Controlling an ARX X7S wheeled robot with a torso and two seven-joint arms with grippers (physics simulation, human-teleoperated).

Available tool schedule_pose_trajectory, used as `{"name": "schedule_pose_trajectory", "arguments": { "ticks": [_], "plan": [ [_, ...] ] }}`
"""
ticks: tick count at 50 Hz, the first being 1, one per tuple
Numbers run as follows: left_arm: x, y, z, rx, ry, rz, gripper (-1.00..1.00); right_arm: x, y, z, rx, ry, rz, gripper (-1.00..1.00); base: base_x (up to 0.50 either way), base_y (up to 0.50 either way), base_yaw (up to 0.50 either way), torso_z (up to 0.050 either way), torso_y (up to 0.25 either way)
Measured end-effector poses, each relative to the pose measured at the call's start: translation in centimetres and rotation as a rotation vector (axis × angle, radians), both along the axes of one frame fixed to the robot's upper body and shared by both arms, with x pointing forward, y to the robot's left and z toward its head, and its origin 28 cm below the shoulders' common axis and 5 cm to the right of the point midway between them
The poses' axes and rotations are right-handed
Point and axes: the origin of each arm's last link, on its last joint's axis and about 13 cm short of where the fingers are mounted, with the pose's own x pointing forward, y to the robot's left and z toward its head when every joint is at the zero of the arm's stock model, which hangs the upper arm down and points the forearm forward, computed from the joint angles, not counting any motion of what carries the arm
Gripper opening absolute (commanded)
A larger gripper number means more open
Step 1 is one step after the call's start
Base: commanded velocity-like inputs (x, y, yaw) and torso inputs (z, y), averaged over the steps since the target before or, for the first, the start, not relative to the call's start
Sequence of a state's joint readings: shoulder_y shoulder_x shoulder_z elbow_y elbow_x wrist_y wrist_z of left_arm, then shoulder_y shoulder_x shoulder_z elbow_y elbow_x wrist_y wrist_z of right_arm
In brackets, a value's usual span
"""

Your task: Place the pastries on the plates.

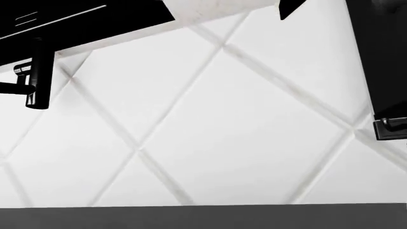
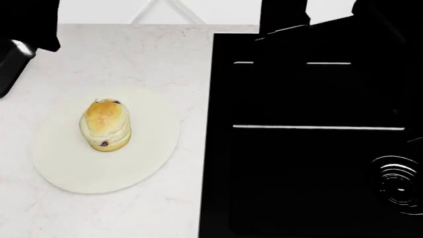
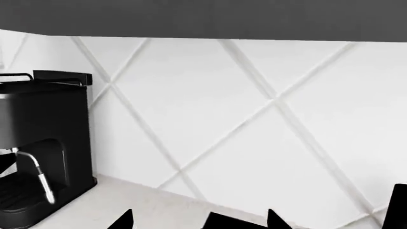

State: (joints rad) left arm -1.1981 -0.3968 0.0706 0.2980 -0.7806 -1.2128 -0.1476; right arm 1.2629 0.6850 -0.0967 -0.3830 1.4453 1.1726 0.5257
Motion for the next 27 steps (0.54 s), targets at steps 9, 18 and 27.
{"name": "schedule_pose_trajectory", "arguments": {
  "ticks": [9, 18, 27],
  "plan": [
    [-0.5, -0.3, 1.8, 0.002, -0.038, -0.009, 1.00, -0.2, 0.1, 2.0, -0.003, -0.052, 0.009, 1.00, 0.00, 0.00, 0.00, 0.000, 0.000],
    [-0.9, -0.5, 2.7, 0.007, -0.063, -0.017, 1.00, -0.4, 0.2, 3.3, -0.011, -0.096, 0.010, 1.00, 0.00, 0.00, 0.00, 0.000, 0.000],
    [-1.1, -0.8, 2.7, 0.010, -0.074, -0.025, 1.00, -0.5, 0.2, 3.5, -0.023, -0.132, -0.017, 1.00, 0.00, 0.00, 0.00, 0.000, 0.000]
  ]
}}
